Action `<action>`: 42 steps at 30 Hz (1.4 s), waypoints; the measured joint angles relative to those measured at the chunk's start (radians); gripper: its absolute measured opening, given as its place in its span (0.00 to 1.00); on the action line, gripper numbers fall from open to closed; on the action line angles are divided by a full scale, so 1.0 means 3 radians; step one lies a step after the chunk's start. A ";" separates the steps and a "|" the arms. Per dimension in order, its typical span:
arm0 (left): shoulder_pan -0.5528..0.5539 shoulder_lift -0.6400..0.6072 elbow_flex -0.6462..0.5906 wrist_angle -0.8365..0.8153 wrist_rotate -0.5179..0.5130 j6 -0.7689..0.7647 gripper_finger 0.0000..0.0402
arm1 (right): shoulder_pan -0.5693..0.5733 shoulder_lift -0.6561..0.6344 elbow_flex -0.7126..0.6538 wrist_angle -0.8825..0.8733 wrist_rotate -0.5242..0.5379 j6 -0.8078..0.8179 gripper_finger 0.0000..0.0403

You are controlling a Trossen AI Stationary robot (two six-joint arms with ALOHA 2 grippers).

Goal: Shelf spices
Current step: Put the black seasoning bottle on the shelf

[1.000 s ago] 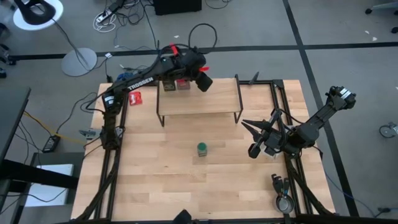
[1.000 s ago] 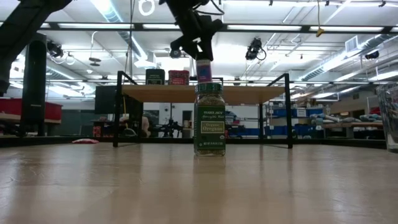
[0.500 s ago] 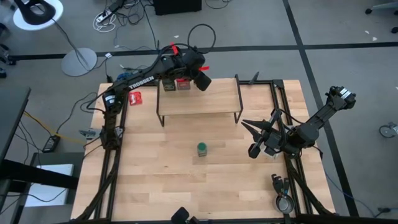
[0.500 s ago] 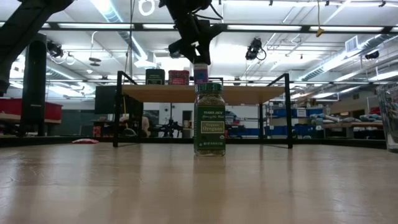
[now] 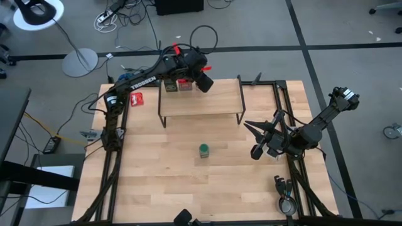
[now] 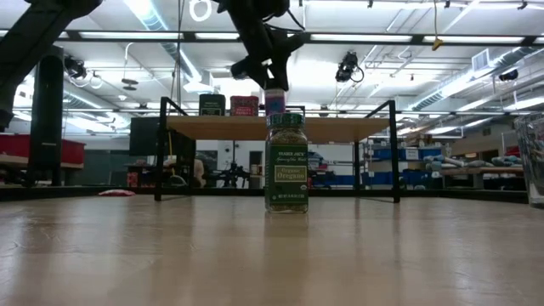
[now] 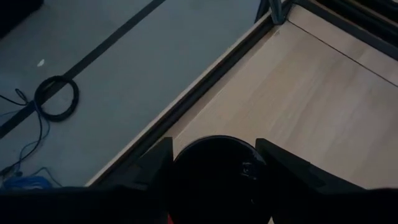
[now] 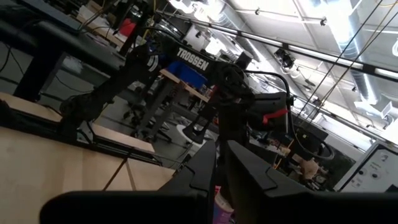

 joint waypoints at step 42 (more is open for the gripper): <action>-0.0091 -0.0003 0.0014 0.0531 -0.0066 0.0541 0.61 | 0.0000 0.0000 0.0000 -0.0044 0.0004 0.0002 0.10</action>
